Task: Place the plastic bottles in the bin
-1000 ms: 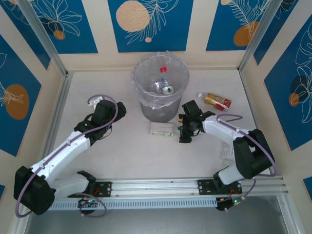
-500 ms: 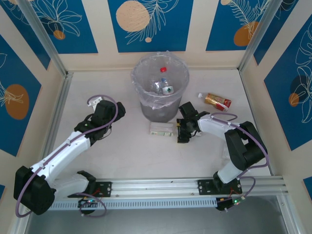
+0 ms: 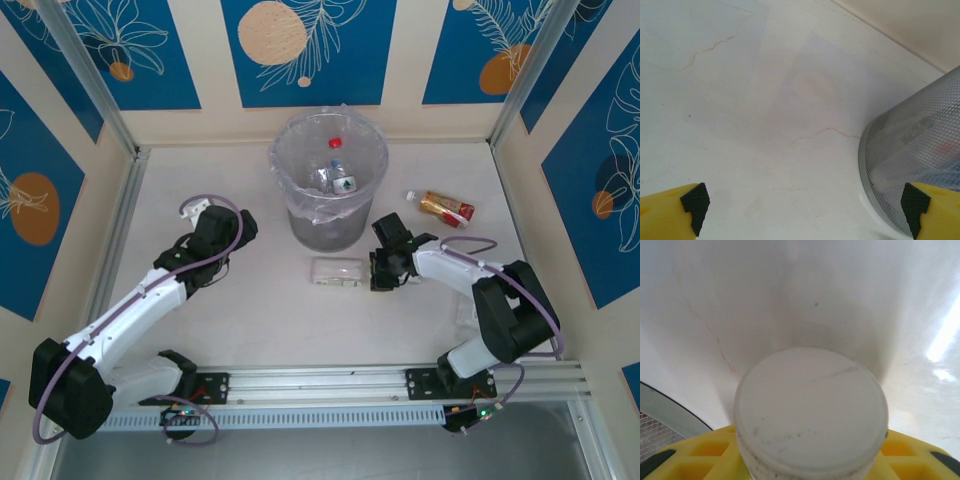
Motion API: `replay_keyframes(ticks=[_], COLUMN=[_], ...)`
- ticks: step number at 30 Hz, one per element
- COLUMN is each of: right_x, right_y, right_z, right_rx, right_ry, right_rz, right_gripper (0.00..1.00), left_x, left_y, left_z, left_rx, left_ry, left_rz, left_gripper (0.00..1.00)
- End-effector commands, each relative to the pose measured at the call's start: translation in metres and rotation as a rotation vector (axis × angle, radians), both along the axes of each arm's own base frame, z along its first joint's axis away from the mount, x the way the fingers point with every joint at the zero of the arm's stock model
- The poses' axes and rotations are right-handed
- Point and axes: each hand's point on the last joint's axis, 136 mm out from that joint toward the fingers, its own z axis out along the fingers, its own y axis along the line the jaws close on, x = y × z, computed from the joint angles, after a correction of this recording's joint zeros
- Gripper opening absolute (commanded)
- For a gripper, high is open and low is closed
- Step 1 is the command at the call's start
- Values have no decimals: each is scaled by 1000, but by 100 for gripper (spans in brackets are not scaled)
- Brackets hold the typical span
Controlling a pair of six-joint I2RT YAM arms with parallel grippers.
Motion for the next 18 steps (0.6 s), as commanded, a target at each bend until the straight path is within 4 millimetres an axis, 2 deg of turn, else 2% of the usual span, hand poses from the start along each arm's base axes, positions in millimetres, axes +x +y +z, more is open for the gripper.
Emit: replay_keyframes(ticks=[1, 6, 12, 18], right_x=[-12, -13, -7, -12], right_y=[-22, -38, -54, -61], right_z=[1, 11, 28, 29], right_rx=[-49, -110, -214, -251], right_ry=[27, -31, -124, -130], right_rz=[-119, -104, -43, -16], right_gripper=[44, 41, 34, 24], left_x=[1, 7, 11, 14], left_y=[7, -9, -19, -24], left_z=[-5, -5, -3, 1], left_rx=[9, -13, -35, -44], left_ry=[15, -26, -53, -76], left_rz=[36, -59, -106, -129], left_gripper=[100, 100, 100, 100])
